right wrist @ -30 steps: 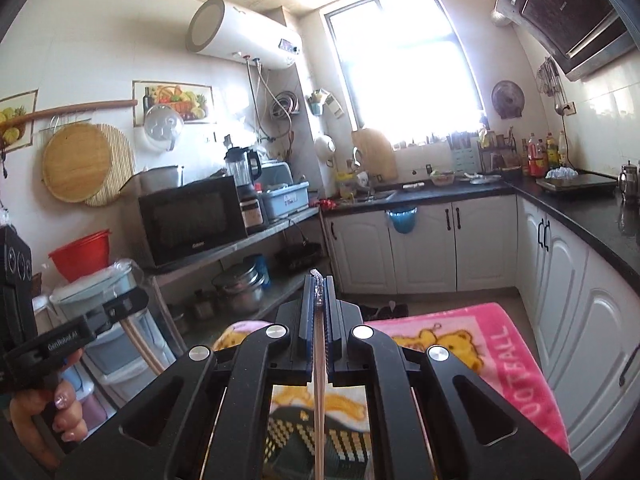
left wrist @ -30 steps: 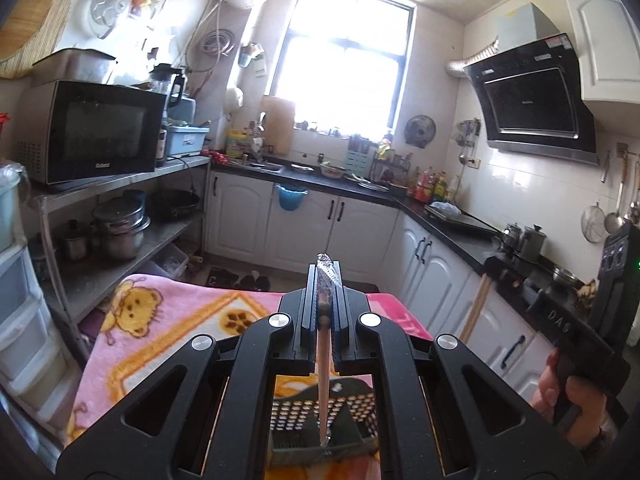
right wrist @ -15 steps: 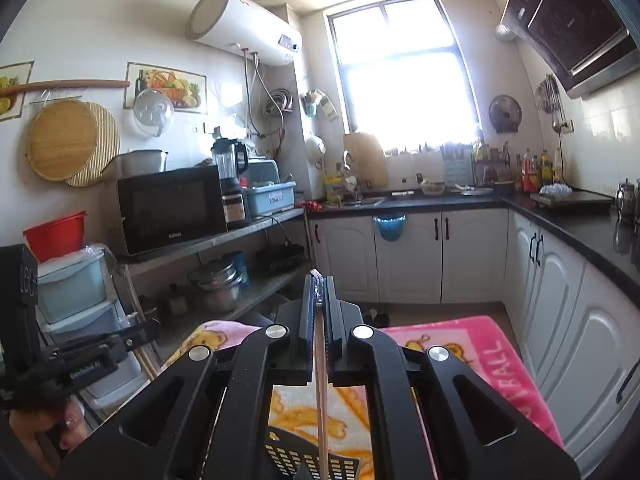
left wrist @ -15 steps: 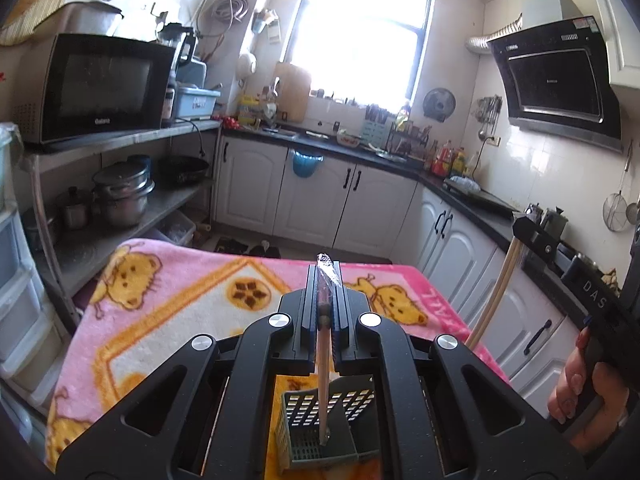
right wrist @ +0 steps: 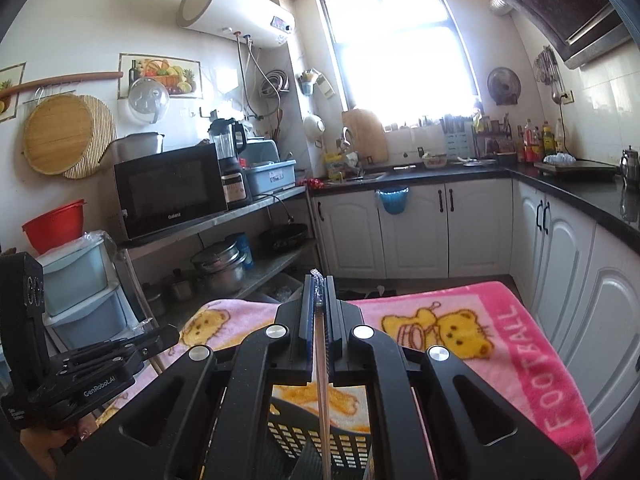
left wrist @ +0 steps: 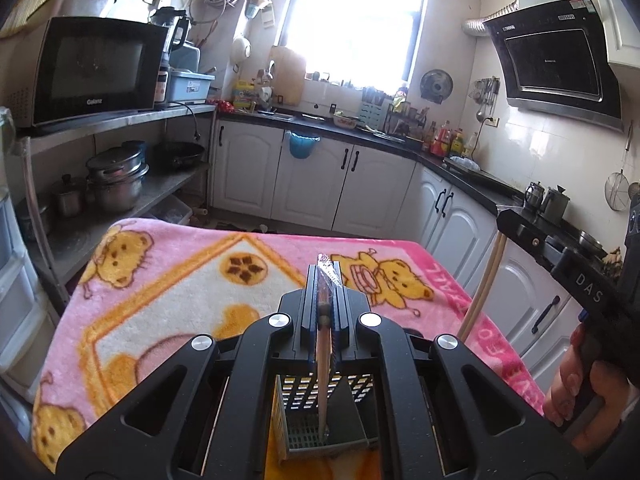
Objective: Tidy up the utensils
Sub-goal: 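Lower the chopsticks into the caddy and open both grippers, then move both open grippers back to the remaining chopsticks, then close the left gripper on a wrapped chopstick while the right gripper grasps another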
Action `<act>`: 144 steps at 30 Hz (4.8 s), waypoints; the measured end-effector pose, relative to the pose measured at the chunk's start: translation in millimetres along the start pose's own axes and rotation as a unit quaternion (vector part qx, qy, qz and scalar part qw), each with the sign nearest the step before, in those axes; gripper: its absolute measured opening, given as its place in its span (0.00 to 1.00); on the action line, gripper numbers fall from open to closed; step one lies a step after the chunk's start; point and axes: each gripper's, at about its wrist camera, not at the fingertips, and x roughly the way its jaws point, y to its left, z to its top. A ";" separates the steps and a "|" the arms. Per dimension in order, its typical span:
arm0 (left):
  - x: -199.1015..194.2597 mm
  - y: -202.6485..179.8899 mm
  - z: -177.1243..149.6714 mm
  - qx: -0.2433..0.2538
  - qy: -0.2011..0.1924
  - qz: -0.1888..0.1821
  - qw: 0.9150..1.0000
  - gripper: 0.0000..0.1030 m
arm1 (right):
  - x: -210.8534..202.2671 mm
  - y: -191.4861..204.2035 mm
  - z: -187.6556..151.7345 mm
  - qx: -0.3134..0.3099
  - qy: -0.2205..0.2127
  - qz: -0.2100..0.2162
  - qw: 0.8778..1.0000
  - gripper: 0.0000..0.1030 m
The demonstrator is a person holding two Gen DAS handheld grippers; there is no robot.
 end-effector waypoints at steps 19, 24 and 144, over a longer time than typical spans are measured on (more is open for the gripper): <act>-5.9 11.1 -30.1 -0.015 0.017 0.006 1.000 0.40 | -21.1 -21.8 -37.1 0.032 0.039 -0.036 0.998 0.49; -10.9 12.0 -36.2 -0.019 0.017 0.010 1.000 0.59 | -28.6 -24.5 -47.0 0.026 0.054 -0.041 0.997 0.52; -5.2 47.3 -154.7 -0.102 0.215 -0.012 0.971 0.04 | -5.3 -66.2 -186.7 0.107 0.307 -0.005 0.946 0.07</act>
